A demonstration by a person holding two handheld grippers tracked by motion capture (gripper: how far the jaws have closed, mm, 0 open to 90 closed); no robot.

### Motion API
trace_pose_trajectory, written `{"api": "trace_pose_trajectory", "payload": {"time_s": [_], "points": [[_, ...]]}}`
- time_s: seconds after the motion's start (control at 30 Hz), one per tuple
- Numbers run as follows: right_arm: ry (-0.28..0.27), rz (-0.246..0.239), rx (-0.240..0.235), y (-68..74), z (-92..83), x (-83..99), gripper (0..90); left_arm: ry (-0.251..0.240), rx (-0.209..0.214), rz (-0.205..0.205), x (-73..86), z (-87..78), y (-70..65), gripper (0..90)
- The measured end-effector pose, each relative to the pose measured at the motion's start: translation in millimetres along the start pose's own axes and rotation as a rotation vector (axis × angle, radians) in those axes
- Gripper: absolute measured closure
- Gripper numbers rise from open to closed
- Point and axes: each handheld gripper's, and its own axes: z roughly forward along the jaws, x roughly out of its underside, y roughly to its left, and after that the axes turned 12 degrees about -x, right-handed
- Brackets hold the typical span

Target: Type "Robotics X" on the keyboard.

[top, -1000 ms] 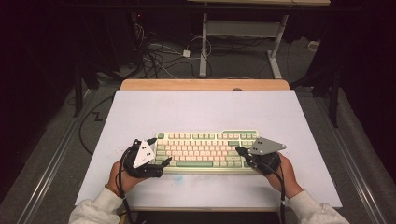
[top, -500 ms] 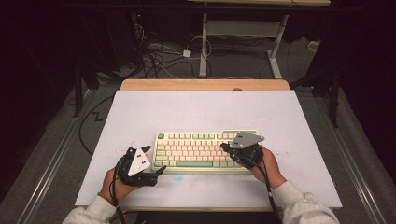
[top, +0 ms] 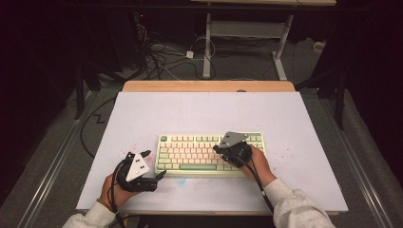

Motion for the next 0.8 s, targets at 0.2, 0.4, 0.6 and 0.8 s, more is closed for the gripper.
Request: {"api": "trace_pose_trajectory", "payload": {"time_s": [0.2,0.4,0.6,0.8], "points": [[0.018,0.005,0.001,-0.6,6.0,-1.5,90.0,0.002,-0.014,-0.012,-0.3,0.9,1.1,16.5],[0.049,0.008,0.011,-1.9,12.9,-2.6,90.0,0.0,-0.011,-0.018,-0.3,0.5,1.1,16.5],[0.071,0.013,0.018,-5.6,16.7,-1.6,90.0,0.019,-0.004,-0.011,1.9,2.4,1.8,16.6],[0.03,0.014,0.028,-2.1,10.5,-3.0,90.0,0.022,-0.011,-0.001,1.7,2.1,1.3,16.6]]}}
